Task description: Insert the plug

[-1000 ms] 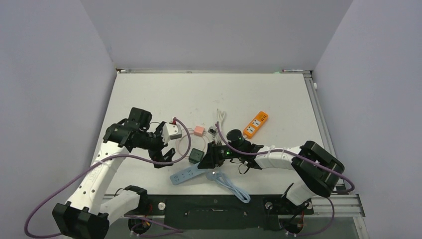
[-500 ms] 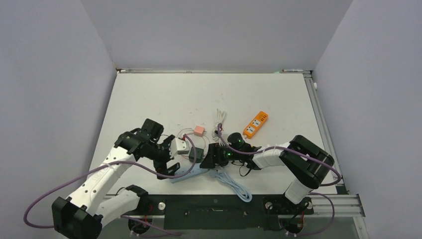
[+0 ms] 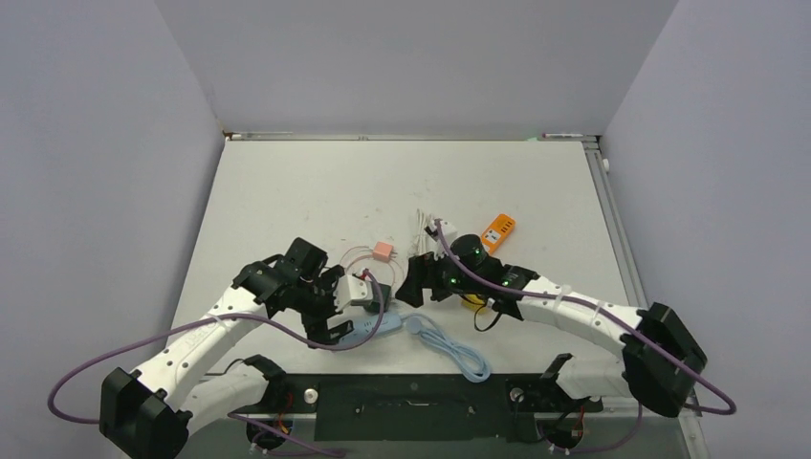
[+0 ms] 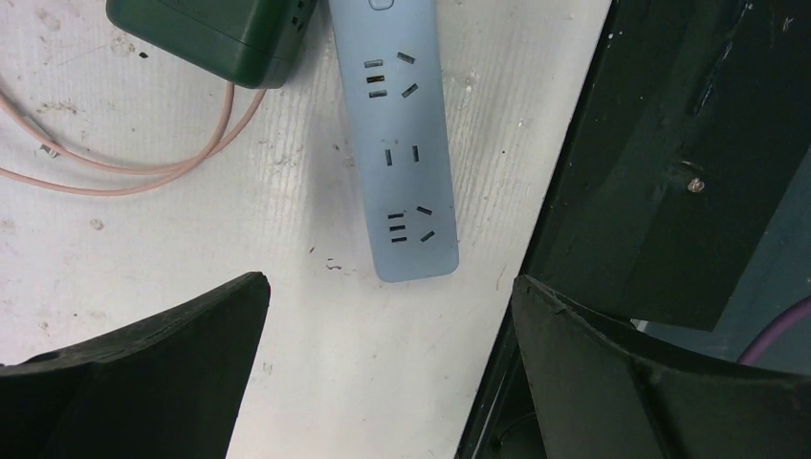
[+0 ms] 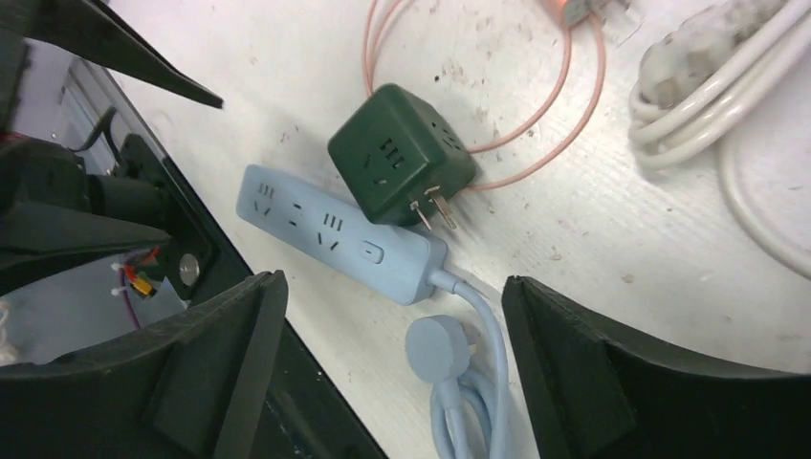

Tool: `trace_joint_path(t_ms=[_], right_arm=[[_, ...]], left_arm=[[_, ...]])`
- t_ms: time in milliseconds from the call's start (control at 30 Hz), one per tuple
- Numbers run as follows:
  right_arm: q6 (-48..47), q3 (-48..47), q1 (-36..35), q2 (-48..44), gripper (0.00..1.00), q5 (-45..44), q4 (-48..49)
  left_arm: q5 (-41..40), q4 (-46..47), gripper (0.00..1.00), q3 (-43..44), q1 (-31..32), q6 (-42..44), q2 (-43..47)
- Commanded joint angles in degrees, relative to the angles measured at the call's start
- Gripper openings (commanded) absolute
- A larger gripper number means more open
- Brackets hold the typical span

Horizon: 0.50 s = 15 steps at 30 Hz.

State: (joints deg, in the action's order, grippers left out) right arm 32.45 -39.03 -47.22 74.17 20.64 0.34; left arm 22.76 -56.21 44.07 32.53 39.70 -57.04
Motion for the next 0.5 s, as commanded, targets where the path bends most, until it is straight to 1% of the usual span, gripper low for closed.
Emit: trace_joint_path(t_ms=[0, 100, 200, 233, 333, 467], right_arm=[[-2.5, -2.6, -1.1, -6.4, 0.81, -6.0, -14.7], [-0.4, -0.3, -4.8, -10.9, 0.72, -7.7, -17.7], [3.9, 3.7, -9.2, -15.4, 0.59, -10.1, -18.1], [5.2, 5.2, -10.6, -16.6, 0.57, -10.8, -18.2], [8.5, 9.9, -14.1, -19.6, 0.55, -11.4, -18.2], [10.3, 12.9, -15.8, -20.8, 0.45, -10.5, -19.0]], left_arm=[[0.3, 2.4, 0.96, -0.5, 0.1, -2.0, 0.0], [0.5, 2.4, 0.96, -1.4, 0.1, -1.7, 0.0], [0.3, 2.8, 0.96, -1.9, 0.1, -1.5, -0.4], [0.3, 3.0, 0.96, -1.9, 0.1, -1.5, -0.6], [0.6, 3.4, 0.96, -2.2, 0.2, -1.2, -1.3], [-1.1, 5.7, 0.96, -4.1, 0.7, -0.1, -1.7]])
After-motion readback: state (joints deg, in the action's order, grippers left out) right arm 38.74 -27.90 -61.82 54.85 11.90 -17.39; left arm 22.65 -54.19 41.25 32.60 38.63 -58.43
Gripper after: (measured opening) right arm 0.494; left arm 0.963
